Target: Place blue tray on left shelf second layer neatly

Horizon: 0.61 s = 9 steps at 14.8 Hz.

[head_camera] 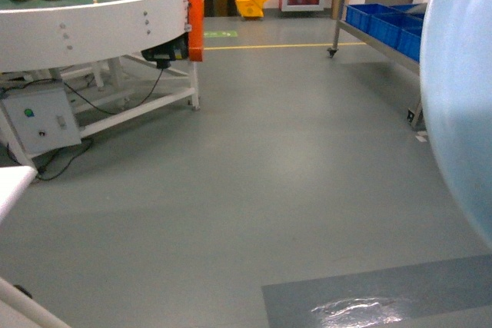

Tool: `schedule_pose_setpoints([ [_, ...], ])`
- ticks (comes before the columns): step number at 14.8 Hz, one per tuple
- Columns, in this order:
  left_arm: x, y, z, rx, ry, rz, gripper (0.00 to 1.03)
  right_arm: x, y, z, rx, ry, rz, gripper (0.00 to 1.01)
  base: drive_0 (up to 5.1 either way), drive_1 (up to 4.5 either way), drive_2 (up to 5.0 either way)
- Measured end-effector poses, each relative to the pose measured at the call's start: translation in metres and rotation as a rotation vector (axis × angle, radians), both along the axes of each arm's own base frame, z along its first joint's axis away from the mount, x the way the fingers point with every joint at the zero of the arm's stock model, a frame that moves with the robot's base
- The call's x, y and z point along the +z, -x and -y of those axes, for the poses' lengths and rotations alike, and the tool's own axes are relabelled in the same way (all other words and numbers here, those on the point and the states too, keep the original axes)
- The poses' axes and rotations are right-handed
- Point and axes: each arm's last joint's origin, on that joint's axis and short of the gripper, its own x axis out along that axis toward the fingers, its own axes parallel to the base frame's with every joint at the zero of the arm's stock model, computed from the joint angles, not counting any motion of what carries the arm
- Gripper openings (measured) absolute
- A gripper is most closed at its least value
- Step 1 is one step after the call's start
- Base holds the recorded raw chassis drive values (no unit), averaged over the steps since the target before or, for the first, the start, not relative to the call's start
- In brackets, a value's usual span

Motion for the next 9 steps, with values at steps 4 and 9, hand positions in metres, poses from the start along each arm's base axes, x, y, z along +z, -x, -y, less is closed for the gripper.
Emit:
schedule_pose_setpoints([
  [4,-0.0004,0.0,0.0,0.001,0.0,-0.004,0.98,-0.001,-0.0008,0.0,0.0,0.003,-0.009,0.02,-1.7,2.38,-5.8],
  [9,-0.0008,0.0,0.0,0.0,0.0,-0.008,0.98,-0.0014,-0.0009,0.0,0.0,0.003,-0.012,0.02,-1.7,2.36,-5.8],
])
